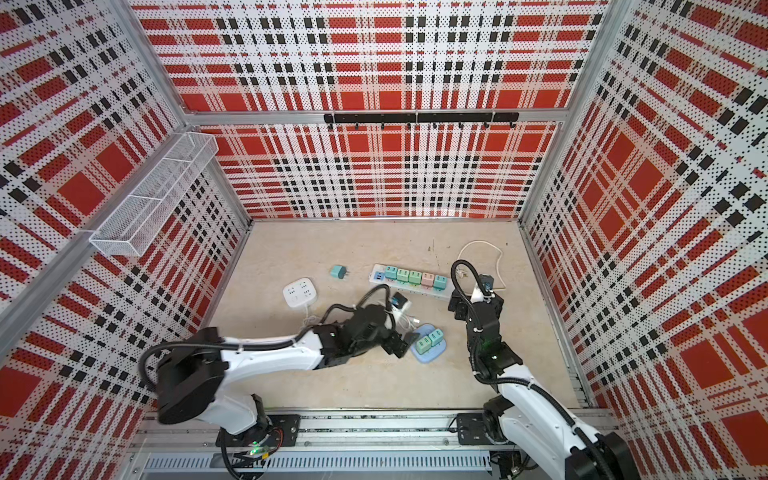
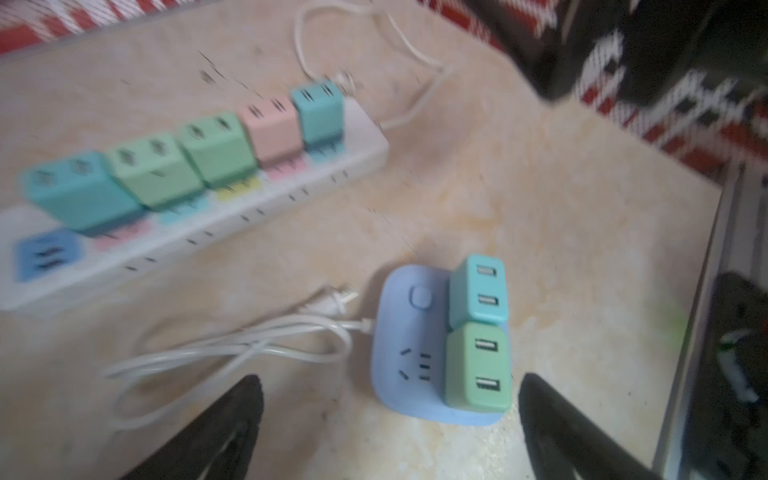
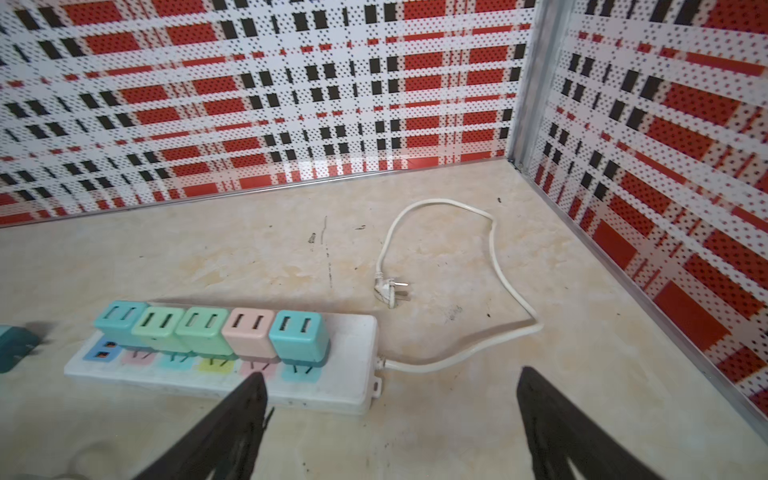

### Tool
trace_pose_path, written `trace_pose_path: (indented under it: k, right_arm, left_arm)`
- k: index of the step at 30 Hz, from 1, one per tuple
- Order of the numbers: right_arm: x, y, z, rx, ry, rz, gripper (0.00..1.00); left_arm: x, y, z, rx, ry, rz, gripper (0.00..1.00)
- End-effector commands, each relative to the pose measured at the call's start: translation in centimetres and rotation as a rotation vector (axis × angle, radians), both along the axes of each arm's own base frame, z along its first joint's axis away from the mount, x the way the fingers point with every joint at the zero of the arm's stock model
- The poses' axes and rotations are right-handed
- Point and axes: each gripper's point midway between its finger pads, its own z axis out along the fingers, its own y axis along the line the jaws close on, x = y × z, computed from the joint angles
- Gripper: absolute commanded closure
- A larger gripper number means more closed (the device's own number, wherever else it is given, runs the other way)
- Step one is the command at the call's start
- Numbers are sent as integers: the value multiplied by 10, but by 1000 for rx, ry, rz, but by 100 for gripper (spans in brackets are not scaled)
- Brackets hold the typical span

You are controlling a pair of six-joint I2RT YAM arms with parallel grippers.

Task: Insert the plug
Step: 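Move the left gripper toward the white socket while the right reaches the teal adapter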

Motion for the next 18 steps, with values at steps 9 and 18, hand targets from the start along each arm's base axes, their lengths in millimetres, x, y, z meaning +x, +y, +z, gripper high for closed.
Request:
trace_pose_path:
  k: [9, 18]
  right_arm:
    - [-7, 186, 49, 18, 59, 516, 16]
    - [-35, 330, 3, -43, 161, 837, 25]
  left_arm:
    - [97, 268, 4, -249, 70, 781, 1]
    - [167, 340, -56, -258, 280, 978, 0]
